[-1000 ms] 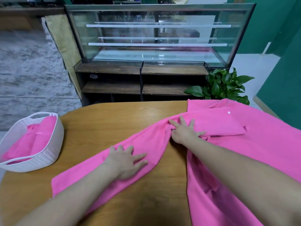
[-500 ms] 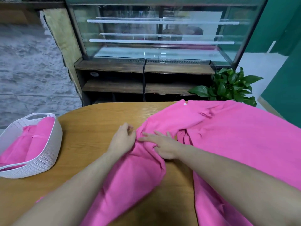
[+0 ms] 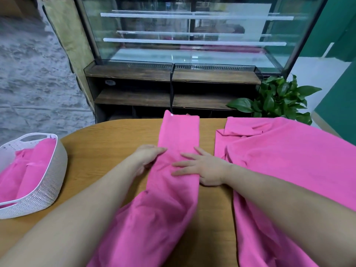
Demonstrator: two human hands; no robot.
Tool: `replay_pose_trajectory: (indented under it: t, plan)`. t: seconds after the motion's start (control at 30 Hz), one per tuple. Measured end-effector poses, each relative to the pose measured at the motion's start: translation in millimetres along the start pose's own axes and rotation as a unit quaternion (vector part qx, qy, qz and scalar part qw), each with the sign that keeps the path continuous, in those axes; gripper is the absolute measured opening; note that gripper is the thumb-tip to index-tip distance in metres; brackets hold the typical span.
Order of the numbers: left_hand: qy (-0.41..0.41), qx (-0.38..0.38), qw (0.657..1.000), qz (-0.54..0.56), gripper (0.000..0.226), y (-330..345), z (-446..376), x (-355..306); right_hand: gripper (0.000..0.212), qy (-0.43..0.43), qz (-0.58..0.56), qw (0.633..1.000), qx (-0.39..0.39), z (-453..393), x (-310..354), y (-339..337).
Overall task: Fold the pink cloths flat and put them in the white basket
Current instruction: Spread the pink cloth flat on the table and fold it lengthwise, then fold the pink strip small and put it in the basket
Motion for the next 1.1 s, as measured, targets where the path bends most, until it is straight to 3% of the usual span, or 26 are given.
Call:
replay_pose_trajectory:
  t: [0.13,0.2,0.3,0.4,0.5,0.57,0.67,0.77,0.87,1.0,1.1]
  plan:
    - [0.06,-0.092,0.99,-0.089,0.029,-6.6,-24.8,-1.1,0.073,0.128,0.024,0.991,-0.02,-17.8,-14.6,-15.7]
    - [0.067,-0.138,0.981,-0.117,0.027,-11.0,-33.0,0.5,0.075,0.14,0.01,0.988,-0.059,-19.1,-12.5,-23.3]
    - [0.063,-0.196,0.973,-0.1,0.015,-16.3,-44.5,0.3,0.07,0.021,0.054,0.982,-0.18,-2.0,12.8,-28.7]
    - [0.056,-0.208,0.975,-0.047,0.012,-16.6,-51.5,-0.7,0.053,-0.1,0.081,0.964,-0.234,16.8,48.9,-11.5]
    - [0.041,-0.16,0.986,0.015,0.016,-20.0,-48.7,1.6,0.034,-0.112,0.047,0.943,-0.309,23.0,58.5,3.2]
    - [0.025,-0.093,0.995,0.018,0.027,-23.6,-41.0,4.8,0.03,-0.106,0.027,0.941,-0.319,21.7,53.5,9.2]
    - [0.027,-0.025,0.998,-0.049,0.034,-29.3,-22.5,7.2,0.036,-0.113,-0.025,0.956,-0.269,14.3,43.0,7.6]
    - [0.043,-0.016,0.996,-0.078,0.032,-33.3,3.4,12.8,0.054,-0.089,-0.04,0.987,-0.125,6.3,27.7,3.4]
    - [0.025,-0.023,0.999,-0.022,0.029,-38.8,31.3,23.0,0.073,-0.034,0.054,0.998,-0.012,3.2,15.6,-0.3]
    - [-0.01,0.005,1.0,0.029,0.05,-46.4,61.2,30.4,0.082,0.046,0.089,0.994,0.038,-1.8,23.8,-13.8]
    - [-0.033,-0.012,0.999,-0.017,0.037,-47.1,75.3,40.2,0.067,0.122,-0.002,0.992,0.028,2.1,45.5,-22.5]
Point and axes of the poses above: each hand's wrist, its own z-axis away from the middle knuckle, its own y-axis out of the palm, x = y × z, the point moved 5 cm from there along -z, towards the middle knuckle, and after that the axes turned 14 degrees about y, right-handed, at the moved point
